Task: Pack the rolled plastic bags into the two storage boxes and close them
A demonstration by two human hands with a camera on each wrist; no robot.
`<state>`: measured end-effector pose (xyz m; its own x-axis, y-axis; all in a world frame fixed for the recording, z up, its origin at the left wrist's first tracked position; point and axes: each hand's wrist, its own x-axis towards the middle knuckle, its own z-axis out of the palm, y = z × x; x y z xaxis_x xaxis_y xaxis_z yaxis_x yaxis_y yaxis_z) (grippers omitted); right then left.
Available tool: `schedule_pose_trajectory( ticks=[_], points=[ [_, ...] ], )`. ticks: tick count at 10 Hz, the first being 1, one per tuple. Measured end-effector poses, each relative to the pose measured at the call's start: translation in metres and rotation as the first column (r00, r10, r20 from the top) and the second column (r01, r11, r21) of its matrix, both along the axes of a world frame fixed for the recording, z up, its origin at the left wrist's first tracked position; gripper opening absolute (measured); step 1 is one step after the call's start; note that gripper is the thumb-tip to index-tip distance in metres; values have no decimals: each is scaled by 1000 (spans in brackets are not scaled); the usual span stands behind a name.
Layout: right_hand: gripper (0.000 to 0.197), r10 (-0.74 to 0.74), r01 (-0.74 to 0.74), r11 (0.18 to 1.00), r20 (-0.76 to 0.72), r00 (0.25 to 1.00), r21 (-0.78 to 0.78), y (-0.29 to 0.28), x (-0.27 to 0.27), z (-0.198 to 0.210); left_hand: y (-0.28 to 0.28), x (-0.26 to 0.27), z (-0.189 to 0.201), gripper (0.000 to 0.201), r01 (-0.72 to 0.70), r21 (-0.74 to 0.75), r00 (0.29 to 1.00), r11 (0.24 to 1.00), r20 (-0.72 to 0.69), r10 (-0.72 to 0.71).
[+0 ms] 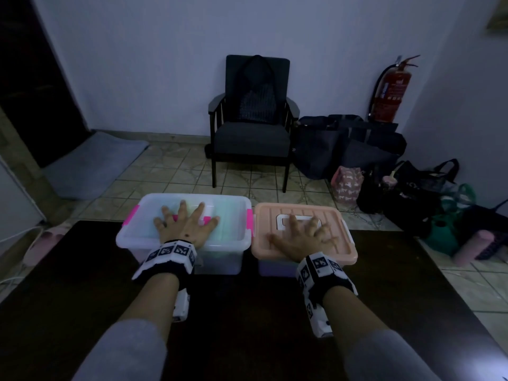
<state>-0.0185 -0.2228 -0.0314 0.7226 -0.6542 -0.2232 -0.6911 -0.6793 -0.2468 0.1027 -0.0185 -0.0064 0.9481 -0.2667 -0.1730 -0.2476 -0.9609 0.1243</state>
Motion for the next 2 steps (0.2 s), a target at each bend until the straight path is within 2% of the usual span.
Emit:
schedule_pose_trajectory(
  ticks=[1, 2],
  points=[
    [85, -19, 18, 1000, 74, 997, 21, 5, -4, 10, 2, -2, 6, 74, 5, -13, 999, 1000, -42, -6],
    [73, 7, 5, 999, 259, 966, -44, 9, -21, 11, 9, 1, 9, 80, -2, -195, 996, 981, -84, -14]
  ],
)
